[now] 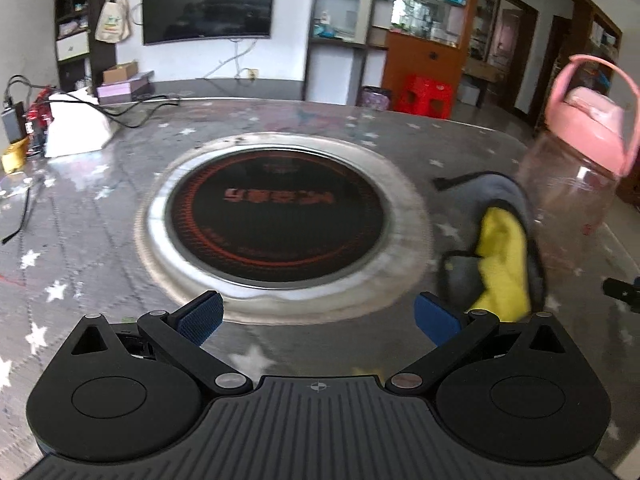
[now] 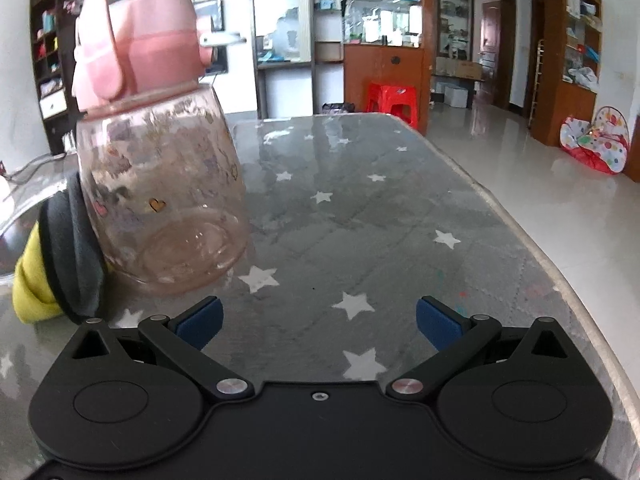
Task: Clean container
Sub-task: 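Move the left gripper to the grey-yellow cloth and close on it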
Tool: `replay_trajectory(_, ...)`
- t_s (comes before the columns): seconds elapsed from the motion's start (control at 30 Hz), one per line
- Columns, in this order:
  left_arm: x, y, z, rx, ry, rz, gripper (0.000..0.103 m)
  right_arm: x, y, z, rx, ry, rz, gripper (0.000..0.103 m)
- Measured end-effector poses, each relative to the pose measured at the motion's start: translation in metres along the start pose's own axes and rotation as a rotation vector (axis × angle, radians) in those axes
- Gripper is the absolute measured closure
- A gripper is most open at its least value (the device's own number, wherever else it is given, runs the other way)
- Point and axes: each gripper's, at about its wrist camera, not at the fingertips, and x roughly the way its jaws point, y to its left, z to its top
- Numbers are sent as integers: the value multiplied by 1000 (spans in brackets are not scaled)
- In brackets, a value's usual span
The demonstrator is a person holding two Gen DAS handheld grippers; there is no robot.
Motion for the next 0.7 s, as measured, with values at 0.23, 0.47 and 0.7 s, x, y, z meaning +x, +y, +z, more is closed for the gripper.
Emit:
replay_trajectory(0.23, 4, -34, 1, 75, -10, -56, 0, -12, 6, -2, -4, -15, 3, 0)
replay_trajectory(0.47, 8, -52, 3, 106, 2, -69, 0, -12, 9, 0, -9, -14, 31, 0)
replay_trajectory(0.7, 21, -70, 7, 126, 19, -66, 0, -17, 15, 1, -45, -31, 43, 0)
